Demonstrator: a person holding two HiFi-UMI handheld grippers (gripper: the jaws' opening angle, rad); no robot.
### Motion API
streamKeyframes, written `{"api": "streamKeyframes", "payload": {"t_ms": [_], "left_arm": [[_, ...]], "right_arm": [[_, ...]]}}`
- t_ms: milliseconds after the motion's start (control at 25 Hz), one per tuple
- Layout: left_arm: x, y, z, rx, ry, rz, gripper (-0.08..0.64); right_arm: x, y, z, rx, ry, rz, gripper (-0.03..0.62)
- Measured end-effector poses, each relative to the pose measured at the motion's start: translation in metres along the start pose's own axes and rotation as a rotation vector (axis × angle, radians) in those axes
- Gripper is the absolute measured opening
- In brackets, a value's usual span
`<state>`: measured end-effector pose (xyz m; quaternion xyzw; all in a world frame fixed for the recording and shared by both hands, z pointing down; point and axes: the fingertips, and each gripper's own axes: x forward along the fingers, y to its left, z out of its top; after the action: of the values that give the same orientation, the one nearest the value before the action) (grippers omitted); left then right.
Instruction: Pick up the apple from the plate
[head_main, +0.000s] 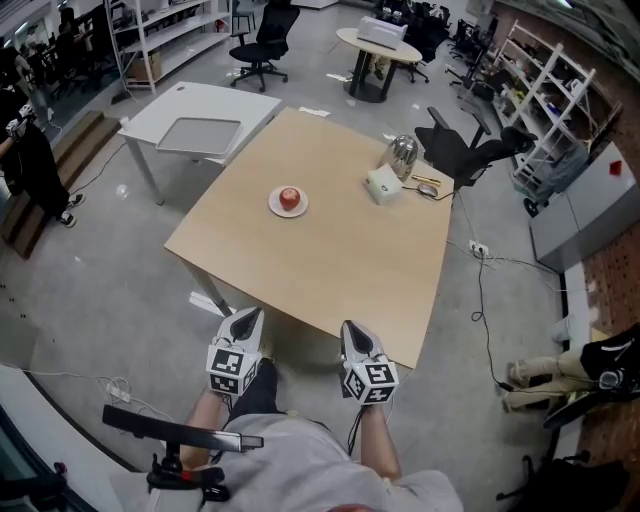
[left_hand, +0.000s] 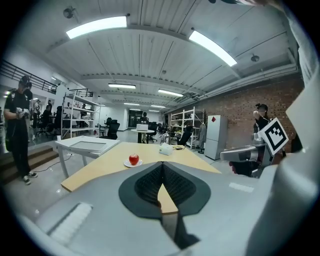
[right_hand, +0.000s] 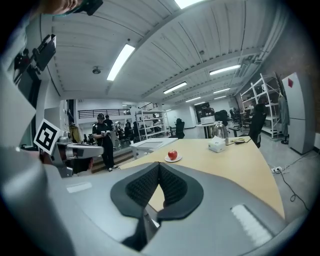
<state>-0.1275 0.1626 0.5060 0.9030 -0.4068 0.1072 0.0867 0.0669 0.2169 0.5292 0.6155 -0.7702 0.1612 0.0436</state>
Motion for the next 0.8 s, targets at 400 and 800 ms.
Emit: {"api": "streamKeyframes", "payload": {"t_ms": [400,800], "left_arm": [[0.067,0.067,0.023,-0.001,0.031,0.002,0.020],[0.105,0.142,0.032,-0.018,0.063,0.026,0.020]], "right_arm": [[0.093,-0.009,0.031,0.010,0.017,0.017,0.008],[0.182,0.001,0.047,0.018,0.047,0.047,0.008]]}}
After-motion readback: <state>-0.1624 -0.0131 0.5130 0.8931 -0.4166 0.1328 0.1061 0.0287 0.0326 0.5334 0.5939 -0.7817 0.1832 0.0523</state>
